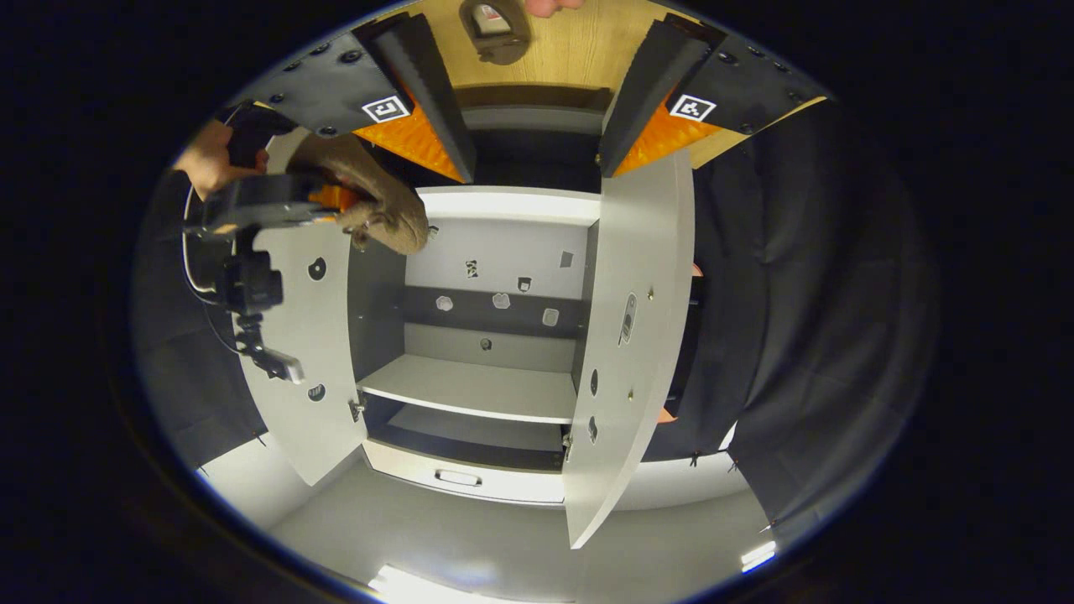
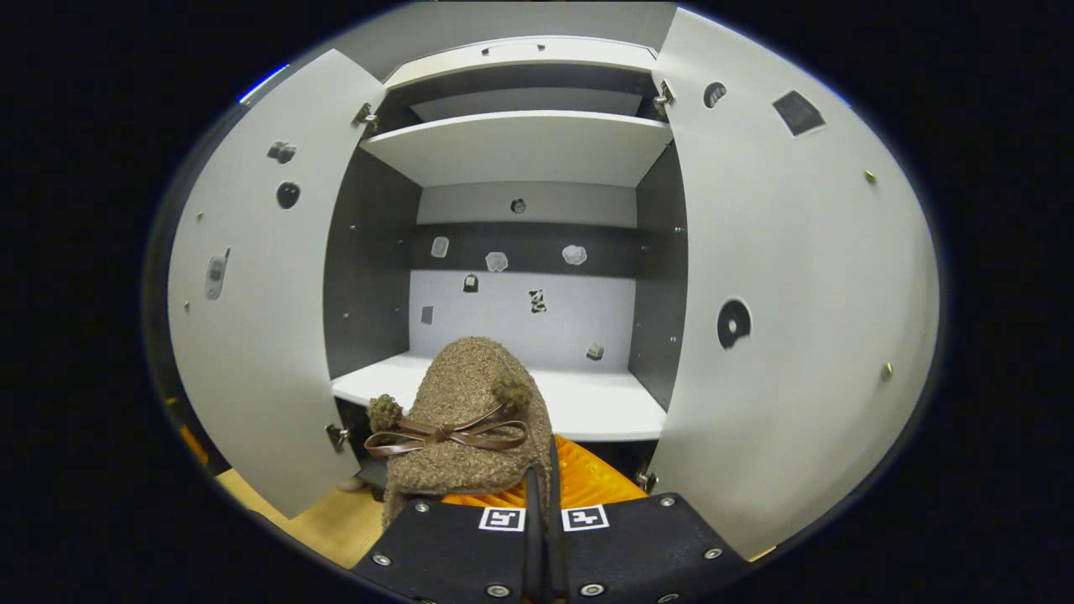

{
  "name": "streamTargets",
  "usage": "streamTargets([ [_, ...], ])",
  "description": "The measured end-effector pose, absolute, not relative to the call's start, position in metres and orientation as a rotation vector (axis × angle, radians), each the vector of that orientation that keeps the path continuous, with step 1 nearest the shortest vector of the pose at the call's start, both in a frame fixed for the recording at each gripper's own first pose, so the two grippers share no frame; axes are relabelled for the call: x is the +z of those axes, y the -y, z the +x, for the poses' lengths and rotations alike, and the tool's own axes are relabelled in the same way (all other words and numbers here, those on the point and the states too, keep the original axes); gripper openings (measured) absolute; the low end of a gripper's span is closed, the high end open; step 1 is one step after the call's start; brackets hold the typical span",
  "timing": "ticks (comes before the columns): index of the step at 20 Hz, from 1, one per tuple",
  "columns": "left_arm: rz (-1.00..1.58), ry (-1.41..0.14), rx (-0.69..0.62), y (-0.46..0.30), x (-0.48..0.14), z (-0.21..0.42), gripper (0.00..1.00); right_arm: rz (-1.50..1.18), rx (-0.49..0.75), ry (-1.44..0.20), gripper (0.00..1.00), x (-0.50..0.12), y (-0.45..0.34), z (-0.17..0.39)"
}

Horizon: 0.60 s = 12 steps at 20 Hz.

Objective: Grab one shoe with the right hand and put it into the shoe cabinet, grab the other shoe with the left hand and put it into the shoe cabinet; then close the right door with the right hand and the left door with the left hand.

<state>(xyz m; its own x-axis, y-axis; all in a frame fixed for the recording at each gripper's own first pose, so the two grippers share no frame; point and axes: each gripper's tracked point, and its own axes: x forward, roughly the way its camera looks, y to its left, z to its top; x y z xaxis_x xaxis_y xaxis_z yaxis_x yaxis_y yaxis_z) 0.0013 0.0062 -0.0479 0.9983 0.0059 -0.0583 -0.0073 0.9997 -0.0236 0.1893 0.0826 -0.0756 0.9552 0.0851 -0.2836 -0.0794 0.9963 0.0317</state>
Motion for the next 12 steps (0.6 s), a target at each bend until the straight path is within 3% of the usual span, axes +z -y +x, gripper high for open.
streamTargets([
  [6,-0.037,-0.082,-0.013,0.000,-0.056,-0.006,0.96,0.016,0.022,-0.417,0.02,-0.099,-0.087,0.322],
  [7,-0.037,-0.088,-0.007,-0.001,-0.058,-0.006,0.94,0.056,0.018,-0.460,0.02,-0.109,-0.090,0.337],
  [9,-0.035,-0.103,0.007,-0.007,-0.063,-0.005,0.99,0.087,-0.006,-0.524,0.02,-0.132,-0.087,0.364],
  [12,-0.039,-0.118,0.033,-0.017,-0.069,-0.005,0.94,0.060,-0.055,-0.624,0.02,-0.166,-0.072,0.382],
])
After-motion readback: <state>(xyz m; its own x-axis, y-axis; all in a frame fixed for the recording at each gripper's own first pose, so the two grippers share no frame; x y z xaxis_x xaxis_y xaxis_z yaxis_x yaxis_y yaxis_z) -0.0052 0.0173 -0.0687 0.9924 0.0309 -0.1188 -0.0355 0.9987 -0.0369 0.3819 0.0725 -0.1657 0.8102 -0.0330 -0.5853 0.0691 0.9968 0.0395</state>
